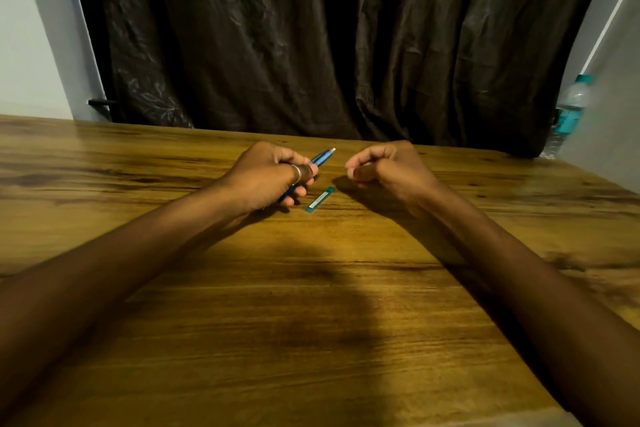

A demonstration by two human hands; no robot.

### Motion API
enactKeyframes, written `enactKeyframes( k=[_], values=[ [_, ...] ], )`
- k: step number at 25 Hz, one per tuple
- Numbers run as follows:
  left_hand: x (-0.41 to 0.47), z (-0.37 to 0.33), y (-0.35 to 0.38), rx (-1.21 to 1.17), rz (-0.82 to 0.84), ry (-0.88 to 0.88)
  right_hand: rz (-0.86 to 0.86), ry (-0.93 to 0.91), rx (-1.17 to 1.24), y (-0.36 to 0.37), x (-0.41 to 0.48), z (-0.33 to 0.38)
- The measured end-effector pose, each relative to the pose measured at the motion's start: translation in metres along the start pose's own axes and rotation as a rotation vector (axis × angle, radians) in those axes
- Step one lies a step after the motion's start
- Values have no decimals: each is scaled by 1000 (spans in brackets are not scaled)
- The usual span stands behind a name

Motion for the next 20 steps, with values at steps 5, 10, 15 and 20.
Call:
enactKeyframes(
  k=[5, 10, 15, 20],
  values=[
    [1, 2, -3, 21, -17, -11, 91, 0, -160, 11, -7, -11],
    [0, 0, -2, 20, -13, -1, 126, -19, -267, 15, -6, -13],
    [-1, 0, -1, 15, 0, -8, 155, -51, -345, 18, -3, -10],
    [-1, 1, -1, 4, -1, -24, 180, 8, -289, 18, -4, -14]
  ],
)
Point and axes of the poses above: each hand's wrist, its own x-axis towards the middle knuckle, its own y-axis out of the palm, z = x × y, the point moved 10 cm from there along x, towards the middle knuckle, and after that the axes turned 8 degrees about y, right-handed, at the moved point
